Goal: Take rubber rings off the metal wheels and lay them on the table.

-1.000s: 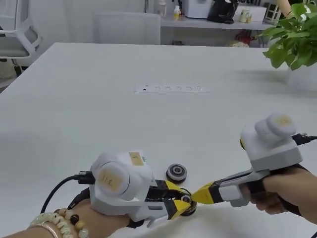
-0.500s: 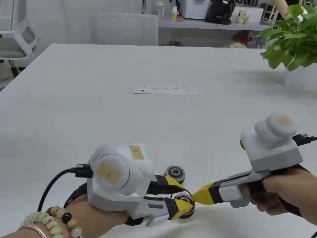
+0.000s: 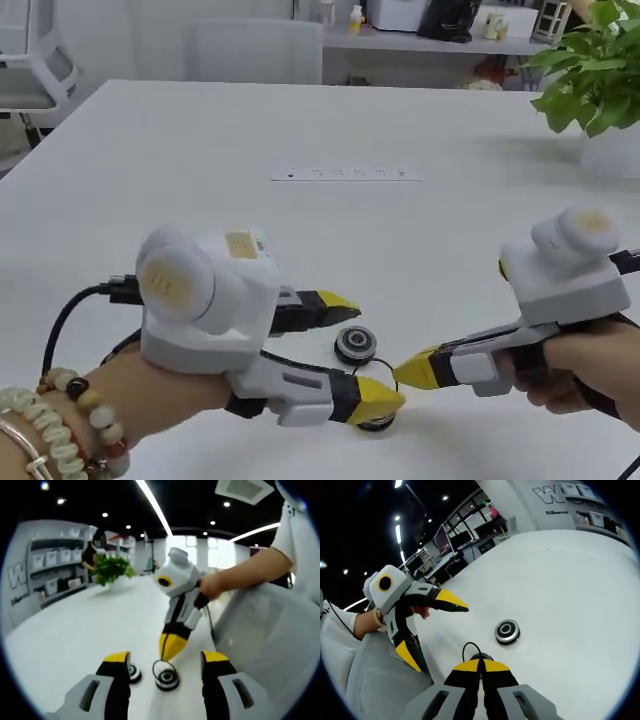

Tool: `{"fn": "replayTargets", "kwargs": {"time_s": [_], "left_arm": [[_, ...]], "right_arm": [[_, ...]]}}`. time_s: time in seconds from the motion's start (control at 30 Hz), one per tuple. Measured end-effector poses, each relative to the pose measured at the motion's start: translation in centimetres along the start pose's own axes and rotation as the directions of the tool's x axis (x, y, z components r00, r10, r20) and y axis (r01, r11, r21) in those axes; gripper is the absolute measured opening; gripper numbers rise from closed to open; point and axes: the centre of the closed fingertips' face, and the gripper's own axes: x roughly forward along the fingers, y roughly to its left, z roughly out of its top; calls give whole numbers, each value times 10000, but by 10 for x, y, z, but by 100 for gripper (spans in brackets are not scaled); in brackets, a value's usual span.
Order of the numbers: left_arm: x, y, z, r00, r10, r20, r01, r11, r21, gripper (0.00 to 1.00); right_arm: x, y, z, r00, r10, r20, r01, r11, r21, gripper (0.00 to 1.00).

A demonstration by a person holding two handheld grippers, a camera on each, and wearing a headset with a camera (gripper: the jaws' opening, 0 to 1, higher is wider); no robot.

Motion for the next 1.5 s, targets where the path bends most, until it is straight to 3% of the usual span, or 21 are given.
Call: {"fn": "replayTargets", "kwargs": {"time_s": [0.27, 0.47, 0.6, 0.7, 0.83, 1.03, 1.27, 1.5], "left_arm": [[-8, -4, 10, 9995, -176, -262, 184, 9993, 332, 64], [-16, -7, 27, 9991, -424, 10, 424, 9989, 209, 68], [-25, -9, 35, 9991, -418, -46, 420, 9981, 454, 71], [-37, -1, 31, 9994, 156, -317, -139, 9984, 555, 75], [-53, 1, 28, 9987, 344, -364, -327, 9985, 449, 77], [-81, 7, 26, 9940, 1042, -337, -1030, 9940, 373, 80], [-111, 10, 11, 9818, 1839, -474, -1837, 9829, 84, 84], [-129, 3, -9, 9724, 2234, -675, -2256, 9739, -270, 85]], "right_arm": [[-8, 2, 12, 9989, -80, 455, 83, 9999, -64, 0], [-13, 7, 24, 9956, 3, 940, 5, 10000, -91, 0], [-16, 10, 30, 9930, 76, 1176, -62, 9999, -126, 0], [-15, 15, 34, 9919, 174, 1261, -145, 9996, -244, 0], [-15, 22, 37, 9911, 310, 1295, -249, 9985, -487, 0], [-14, 29, 42, 9886, 531, 1411, -435, 9966, -702, 0], [-11, 43, 46, 9850, 881, 1483, -745, 9927, -952, 0], [-3, 49, 44, 9858, 1002, 1348, -857, 9903, -1096, 0]]}}
